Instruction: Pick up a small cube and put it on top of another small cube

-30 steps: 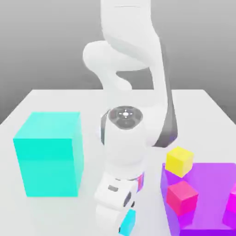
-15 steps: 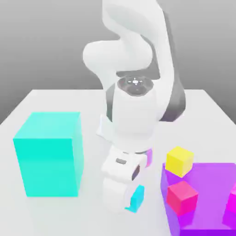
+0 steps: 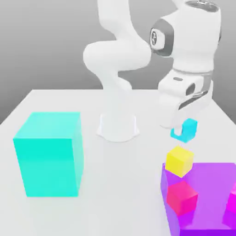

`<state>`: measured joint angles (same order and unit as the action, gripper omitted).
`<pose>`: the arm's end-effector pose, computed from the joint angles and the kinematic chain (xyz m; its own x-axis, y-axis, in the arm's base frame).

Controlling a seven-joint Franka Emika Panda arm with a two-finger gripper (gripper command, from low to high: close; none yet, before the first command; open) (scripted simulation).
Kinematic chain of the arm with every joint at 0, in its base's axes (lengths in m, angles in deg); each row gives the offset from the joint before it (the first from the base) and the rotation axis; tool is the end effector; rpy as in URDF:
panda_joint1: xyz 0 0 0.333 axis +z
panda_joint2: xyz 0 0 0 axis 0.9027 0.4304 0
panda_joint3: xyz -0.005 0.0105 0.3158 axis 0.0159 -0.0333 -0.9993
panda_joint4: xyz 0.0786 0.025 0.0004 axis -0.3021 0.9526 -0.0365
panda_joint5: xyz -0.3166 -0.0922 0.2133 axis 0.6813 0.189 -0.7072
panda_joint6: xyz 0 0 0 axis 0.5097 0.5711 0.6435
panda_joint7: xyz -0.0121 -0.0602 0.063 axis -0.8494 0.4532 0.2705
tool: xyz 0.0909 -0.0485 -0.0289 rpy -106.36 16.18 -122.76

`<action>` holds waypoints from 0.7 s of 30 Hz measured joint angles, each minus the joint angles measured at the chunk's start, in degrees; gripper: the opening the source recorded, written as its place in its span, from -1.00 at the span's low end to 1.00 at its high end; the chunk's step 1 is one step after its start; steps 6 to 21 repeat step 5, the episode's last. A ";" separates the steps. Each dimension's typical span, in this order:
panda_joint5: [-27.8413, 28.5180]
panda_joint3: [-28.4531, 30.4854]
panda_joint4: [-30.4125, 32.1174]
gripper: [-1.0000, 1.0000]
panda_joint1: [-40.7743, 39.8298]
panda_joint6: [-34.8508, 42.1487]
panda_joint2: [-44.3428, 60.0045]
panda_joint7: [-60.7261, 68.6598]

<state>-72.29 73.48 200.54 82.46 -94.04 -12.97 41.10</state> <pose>0.3520 0.1728 0.3062 1.0000 -0.0076 -0.0018 -0.0076 -1.0000 -0.0023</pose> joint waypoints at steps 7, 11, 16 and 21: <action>0.36 -0.35 1.14 1.00 -0.18 -4.25 3.13 -0.46; 0.36 -0.35 1.14 1.00 -0.18 -4.25 3.13 -0.46; 0.36 -0.35 1.14 1.00 -0.18 -4.25 3.13 -0.46; 0.36 -0.35 1.14 1.00 -0.18 -4.25 3.13 -0.46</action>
